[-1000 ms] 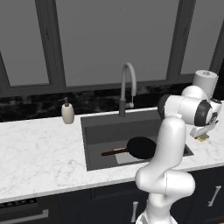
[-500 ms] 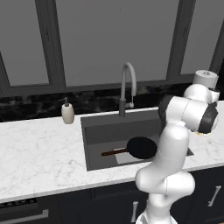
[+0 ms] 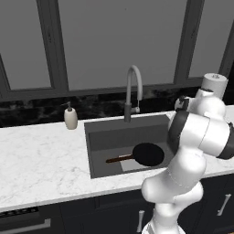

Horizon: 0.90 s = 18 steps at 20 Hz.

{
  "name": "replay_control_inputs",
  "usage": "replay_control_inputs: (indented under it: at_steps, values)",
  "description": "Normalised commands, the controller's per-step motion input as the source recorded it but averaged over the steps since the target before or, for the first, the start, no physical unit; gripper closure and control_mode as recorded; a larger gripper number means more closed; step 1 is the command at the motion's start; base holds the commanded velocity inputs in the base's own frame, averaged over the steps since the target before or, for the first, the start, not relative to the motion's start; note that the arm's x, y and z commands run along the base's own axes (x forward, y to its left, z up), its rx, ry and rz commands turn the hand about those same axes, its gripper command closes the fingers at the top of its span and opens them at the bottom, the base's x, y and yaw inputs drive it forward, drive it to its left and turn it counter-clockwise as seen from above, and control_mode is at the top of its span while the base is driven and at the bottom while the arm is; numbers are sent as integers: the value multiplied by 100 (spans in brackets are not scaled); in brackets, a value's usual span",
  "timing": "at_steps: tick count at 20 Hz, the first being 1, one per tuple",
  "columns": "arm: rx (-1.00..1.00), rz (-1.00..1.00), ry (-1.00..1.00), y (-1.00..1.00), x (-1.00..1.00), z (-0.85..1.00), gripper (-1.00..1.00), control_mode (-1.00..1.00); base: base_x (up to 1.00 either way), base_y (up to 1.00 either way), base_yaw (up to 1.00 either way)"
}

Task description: Pick the pan and sponge and place them into the sink. Then turn on the water.

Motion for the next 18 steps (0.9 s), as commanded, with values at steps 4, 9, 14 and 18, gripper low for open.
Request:
replay_control_inputs:
  at_steps: [4, 9, 14, 18]
  values:
    - [-1, 6, 0, 91, 0, 3, 100, -100, 0, 0, 0]
    - [1, 10, 6, 75, 45, -1, 100, -100, 0, 0, 0]
    - [1, 1, 6, 43, 67, -34, 100, -100, 0, 0, 0]
    - [9, 2, 7, 8, 29, -80, 100, -100, 0, 0, 0]
